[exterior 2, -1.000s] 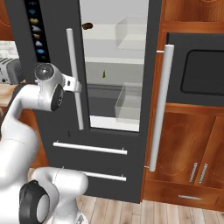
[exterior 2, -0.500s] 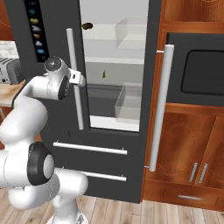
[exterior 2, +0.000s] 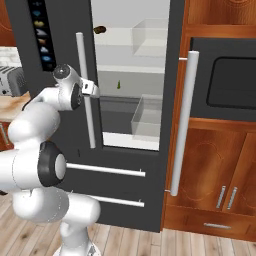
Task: Take the lemon wedge from the fridge and place it on the plate with fish on the dining counter.
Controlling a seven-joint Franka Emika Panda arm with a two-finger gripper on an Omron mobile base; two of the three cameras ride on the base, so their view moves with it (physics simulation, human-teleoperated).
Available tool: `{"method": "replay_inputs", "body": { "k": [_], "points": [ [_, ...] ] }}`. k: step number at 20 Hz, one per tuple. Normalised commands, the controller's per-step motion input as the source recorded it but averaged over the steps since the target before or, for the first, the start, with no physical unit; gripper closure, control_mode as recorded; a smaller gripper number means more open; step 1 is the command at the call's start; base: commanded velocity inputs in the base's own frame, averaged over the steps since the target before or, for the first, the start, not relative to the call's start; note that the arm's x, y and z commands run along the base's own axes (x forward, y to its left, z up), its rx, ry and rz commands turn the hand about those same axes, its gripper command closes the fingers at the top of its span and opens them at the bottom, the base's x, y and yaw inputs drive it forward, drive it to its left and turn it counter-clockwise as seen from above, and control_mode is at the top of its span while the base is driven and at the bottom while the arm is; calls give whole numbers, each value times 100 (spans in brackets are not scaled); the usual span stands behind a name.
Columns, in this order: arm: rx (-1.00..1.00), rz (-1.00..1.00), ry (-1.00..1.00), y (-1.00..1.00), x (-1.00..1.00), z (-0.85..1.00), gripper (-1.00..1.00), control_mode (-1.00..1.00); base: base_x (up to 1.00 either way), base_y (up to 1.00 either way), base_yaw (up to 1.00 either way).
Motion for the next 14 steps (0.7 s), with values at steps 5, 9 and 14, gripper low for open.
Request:
{"method": "replay_inputs", "body": {
  "k": [5,9,14],
  "points": [
    [0,0,-9,4,4,-49,-100,-100,0,0,0],
    [0,0,-29,4,43,-29,-100,-100,0,0,0],
    [0,-3,-6,6,93,-31,-100,-100,0,0,0]
  ]
}}
